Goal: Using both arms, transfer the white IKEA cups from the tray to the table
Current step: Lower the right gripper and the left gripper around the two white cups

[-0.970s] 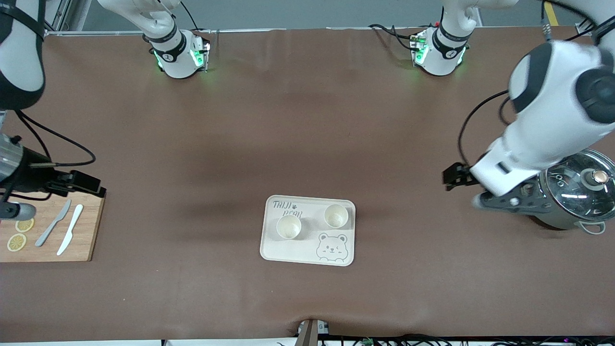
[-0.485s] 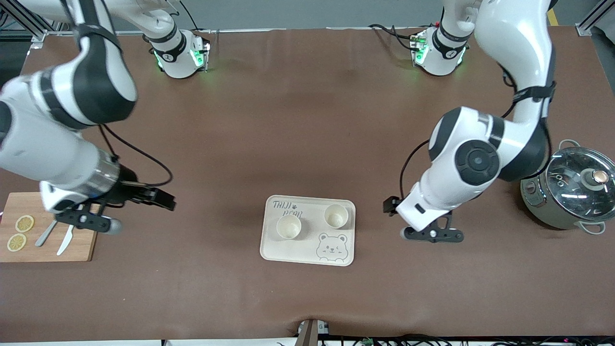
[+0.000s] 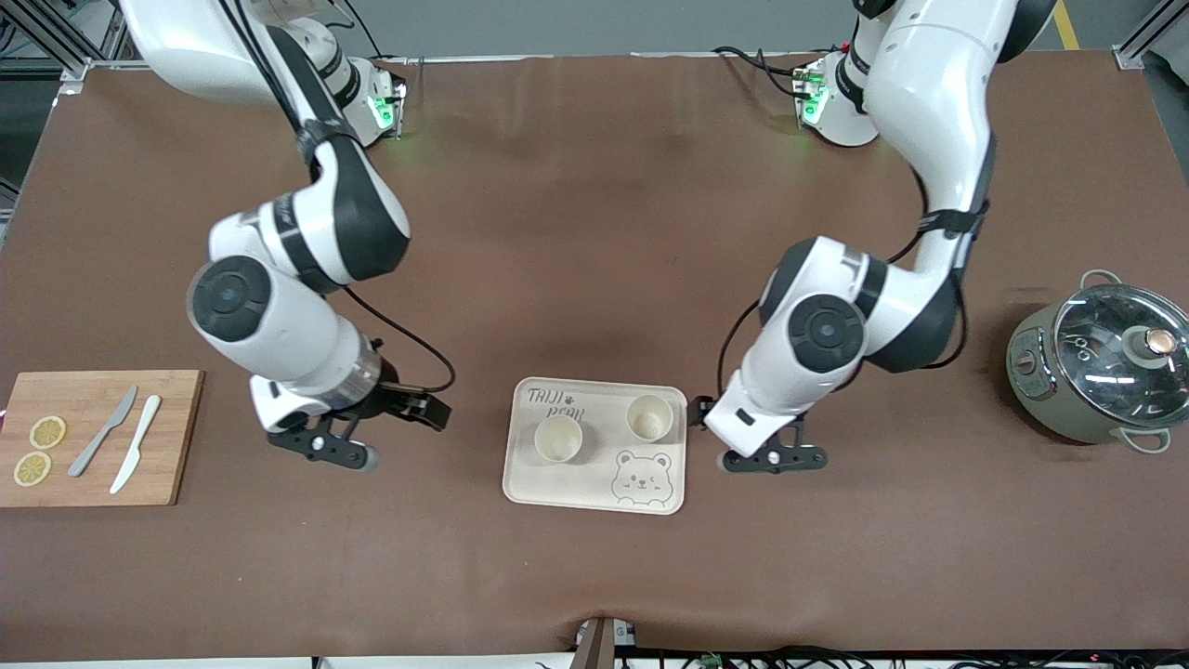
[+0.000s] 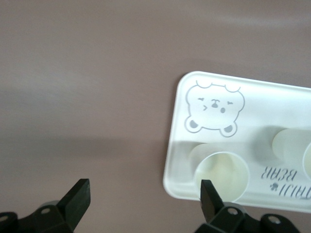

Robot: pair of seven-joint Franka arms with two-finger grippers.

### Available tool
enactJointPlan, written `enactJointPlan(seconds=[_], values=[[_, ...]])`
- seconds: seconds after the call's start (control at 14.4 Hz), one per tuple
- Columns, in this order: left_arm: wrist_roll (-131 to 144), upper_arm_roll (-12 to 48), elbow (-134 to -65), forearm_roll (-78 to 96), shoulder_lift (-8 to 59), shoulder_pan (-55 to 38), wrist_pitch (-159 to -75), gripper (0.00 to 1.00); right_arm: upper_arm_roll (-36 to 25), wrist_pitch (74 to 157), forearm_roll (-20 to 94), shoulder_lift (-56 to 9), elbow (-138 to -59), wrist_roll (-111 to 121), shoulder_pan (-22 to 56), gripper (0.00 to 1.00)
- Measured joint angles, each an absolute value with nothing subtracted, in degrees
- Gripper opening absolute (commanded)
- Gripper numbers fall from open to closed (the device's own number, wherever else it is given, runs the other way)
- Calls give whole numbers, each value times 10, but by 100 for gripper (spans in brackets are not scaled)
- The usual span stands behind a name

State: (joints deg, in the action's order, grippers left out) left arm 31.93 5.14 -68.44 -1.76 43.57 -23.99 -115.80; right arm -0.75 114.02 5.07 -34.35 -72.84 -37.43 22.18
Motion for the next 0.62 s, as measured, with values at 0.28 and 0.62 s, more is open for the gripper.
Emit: enactJointPlan(seconds=[0.28,0.62], values=[[352,51,-684,-18,475,-259,-1202,100,-7,1177,7,-389,-730,-446,270,100],[372,51,-684,-19,477,-268,-1203,100,-8,1221,-1,-428,-730,-477,302,100]])
